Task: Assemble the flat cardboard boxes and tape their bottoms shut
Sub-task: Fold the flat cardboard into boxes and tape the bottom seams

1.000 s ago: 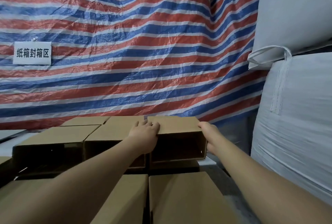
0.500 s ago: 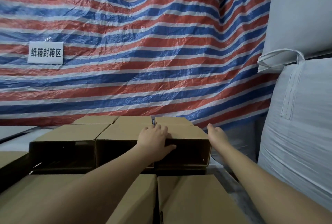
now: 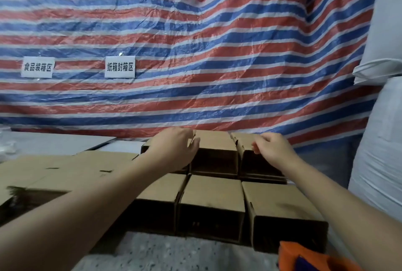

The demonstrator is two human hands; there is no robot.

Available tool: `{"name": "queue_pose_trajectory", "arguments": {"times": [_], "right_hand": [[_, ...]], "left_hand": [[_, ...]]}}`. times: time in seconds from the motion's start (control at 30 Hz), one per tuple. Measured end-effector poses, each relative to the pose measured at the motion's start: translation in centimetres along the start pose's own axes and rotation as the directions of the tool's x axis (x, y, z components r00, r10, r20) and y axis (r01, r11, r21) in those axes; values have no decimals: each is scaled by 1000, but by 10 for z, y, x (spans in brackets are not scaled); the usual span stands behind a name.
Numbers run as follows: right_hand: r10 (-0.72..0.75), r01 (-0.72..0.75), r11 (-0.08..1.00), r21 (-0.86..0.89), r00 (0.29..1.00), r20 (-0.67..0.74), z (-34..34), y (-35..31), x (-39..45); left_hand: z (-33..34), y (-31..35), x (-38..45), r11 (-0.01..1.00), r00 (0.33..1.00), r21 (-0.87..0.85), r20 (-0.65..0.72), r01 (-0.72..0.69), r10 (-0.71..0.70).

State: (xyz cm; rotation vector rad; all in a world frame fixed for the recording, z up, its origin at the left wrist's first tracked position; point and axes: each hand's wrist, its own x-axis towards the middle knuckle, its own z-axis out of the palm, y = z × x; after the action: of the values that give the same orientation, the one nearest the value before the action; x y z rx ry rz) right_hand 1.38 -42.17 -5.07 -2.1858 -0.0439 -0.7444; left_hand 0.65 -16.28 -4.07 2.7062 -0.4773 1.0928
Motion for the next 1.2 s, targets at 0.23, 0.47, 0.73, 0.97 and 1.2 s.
{"name": "queue_pose_trajectory", "arguments": {"times": [0.23,0.47,0.73,0.97,1.2], "right_hand": [[-71,78,996,-31,982,176,39,-36,-74],[-53,80,993,-86,960,274,59,-30,-92],[-18,53,994,-96,941,337,68,-21,-94],[-16,50,995,-83,929,369,78,-20,-103],[-38,56,998,-35,917,396,84,-33,-104]], "left_hand": [[-22,-106,-66,982,972,82,151,167,-178],[13,-195,-90,921,876,135,287,364,-388],[38,-206,-107,899,808,373,442,230,-390],[22,-201,-123,926,874,349,395,142,-283],[-32,-177,-131,990,989,-16,-48,139,-140]]}}
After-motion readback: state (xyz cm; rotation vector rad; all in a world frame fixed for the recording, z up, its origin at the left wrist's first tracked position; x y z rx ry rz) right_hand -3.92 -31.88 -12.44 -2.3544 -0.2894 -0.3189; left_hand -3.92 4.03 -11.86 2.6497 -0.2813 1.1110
